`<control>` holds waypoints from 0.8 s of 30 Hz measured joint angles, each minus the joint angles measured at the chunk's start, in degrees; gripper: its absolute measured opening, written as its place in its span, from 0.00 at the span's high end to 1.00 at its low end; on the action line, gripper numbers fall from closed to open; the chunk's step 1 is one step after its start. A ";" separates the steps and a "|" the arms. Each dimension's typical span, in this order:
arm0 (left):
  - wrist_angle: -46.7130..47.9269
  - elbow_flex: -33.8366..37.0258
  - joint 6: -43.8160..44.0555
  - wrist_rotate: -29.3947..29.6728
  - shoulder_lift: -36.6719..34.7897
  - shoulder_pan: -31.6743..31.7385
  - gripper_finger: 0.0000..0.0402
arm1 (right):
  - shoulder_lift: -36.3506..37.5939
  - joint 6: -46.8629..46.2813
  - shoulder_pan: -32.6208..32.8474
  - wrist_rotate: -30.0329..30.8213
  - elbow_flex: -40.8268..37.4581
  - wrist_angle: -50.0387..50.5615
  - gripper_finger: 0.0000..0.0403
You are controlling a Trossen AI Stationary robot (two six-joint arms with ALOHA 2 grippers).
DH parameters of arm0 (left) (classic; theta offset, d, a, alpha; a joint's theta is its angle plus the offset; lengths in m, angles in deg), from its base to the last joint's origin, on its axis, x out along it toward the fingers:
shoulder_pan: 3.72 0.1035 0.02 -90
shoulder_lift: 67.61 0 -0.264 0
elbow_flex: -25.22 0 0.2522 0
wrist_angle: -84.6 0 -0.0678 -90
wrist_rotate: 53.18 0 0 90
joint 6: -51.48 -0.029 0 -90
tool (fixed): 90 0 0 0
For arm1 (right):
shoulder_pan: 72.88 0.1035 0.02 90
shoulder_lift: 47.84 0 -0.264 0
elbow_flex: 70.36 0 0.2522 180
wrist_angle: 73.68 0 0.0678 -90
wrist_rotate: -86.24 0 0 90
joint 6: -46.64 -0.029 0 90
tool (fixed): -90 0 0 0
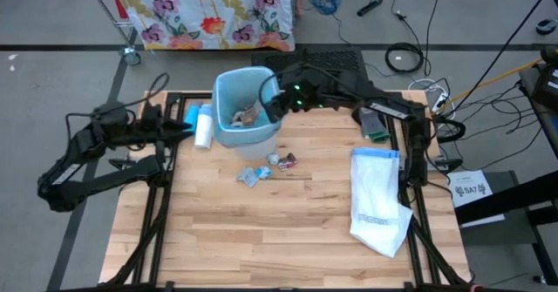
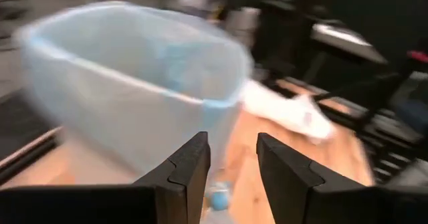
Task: Place trash/remove bag and relplace
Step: Put the white paper into the white trash bin
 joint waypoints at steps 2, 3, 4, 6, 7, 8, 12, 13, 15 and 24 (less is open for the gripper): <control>4.35 -2.53 1.42 4.25 -0.07 0.01 0.68 | 1.53 -0.74 1.05 0.41 0.00 3.15 0.56; 6.66 -3.73 2.13 5.46 -0.06 0.01 0.68 | 2.17 -1.08 1.67 1.34 0.00 5.03 0.56; 8.92 -4.85 2.66 6.46 -0.04 0.01 0.68 | 2.80 -1.43 2.30 2.50 0.00 6.98 0.56; 12.38 -6.56 4.04 7.54 -0.04 0.01 0.68 | 3.67 -2.03 3.72 5.09 0.00 11.77 0.56; 13.54 -7.31 4.47 7.65 -0.04 0.01 0.68 | 3.96 -2.04 4.38 6.36 0.00 14.22 0.56; 14.37 -8.04 5.16 7.68 -0.04 0.01 0.68 | 4.22 -2.08 5.13 7.58 0.00 16.78 0.56; 14.84 -9.46 9.21 7.51 1.35 0.01 0.68 | 4.40 -3.98 7.80 10.57 -0.09 28.33 0.56; 14.90 -9.50 10.61 7.36 1.95 -0.01 0.68 | 4.39 -3.97 8.28 10.60 -0.71 28.40 0.56; 14.94 -9.50 13.06 7.04 3.00 -0.01 0.68 | 5.00 -2.47 9.17 10.55 -2.64 27.38 0.56; 11.16 -9.53 17.75 5.26 9.80 -0.84 0.68 | 6.32 0.51 10.40 10.58 -8.96 28.12 0.56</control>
